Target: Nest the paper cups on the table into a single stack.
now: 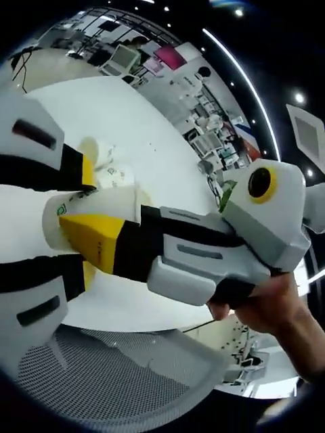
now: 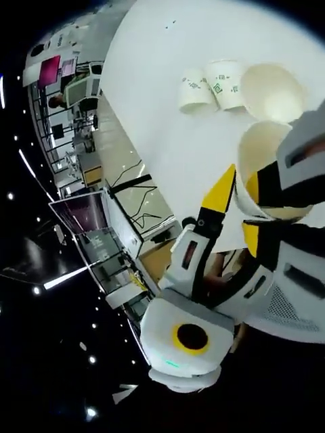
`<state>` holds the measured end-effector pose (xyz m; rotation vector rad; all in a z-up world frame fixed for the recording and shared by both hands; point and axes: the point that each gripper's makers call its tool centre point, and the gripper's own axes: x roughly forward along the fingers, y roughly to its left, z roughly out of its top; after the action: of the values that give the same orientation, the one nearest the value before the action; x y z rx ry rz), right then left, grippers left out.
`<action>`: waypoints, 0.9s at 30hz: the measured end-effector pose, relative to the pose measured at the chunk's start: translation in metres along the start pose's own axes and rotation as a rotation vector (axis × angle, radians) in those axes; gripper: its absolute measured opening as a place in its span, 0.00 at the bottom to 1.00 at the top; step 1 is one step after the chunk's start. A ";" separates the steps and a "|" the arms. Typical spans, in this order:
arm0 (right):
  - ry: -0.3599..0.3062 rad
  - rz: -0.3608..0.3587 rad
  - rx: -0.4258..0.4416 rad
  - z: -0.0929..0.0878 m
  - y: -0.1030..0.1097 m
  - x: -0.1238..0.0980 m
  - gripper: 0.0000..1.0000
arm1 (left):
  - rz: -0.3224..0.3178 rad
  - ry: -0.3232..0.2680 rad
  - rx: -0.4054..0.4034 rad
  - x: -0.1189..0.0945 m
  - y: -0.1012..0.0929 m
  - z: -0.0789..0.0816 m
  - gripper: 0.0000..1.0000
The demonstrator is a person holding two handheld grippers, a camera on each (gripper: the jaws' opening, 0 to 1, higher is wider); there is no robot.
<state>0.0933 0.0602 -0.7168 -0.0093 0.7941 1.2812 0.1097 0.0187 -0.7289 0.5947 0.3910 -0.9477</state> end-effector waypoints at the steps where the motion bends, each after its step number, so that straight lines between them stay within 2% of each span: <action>1: -0.007 0.002 0.008 0.001 0.001 -0.001 0.01 | 0.002 -0.009 -0.010 -0.001 0.000 0.002 0.35; 6: -0.024 -0.006 -0.032 0.002 0.003 -0.006 0.00 | 0.013 -0.025 -0.059 -0.002 0.001 0.006 0.36; 9: 0.004 -0.034 -0.075 -0.005 -0.002 -0.009 0.00 | 0.020 -0.035 -0.093 -0.002 0.001 0.008 0.36; 16: 0.005 -0.061 -0.085 -0.005 -0.007 -0.017 0.00 | 0.038 -0.039 -0.123 -0.003 -0.001 0.007 0.35; 20: -0.012 -0.089 -0.083 0.000 -0.009 -0.024 0.00 | 0.057 -0.022 -0.154 -0.004 0.002 -0.002 0.44; 27: -0.043 -0.122 -0.090 0.007 -0.014 -0.038 0.00 | 0.088 -0.007 -0.243 -0.011 0.002 -0.015 0.47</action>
<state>0.1068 0.0264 -0.6970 -0.1002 0.6883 1.1965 0.1045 0.0361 -0.7338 0.3835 0.4623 -0.8036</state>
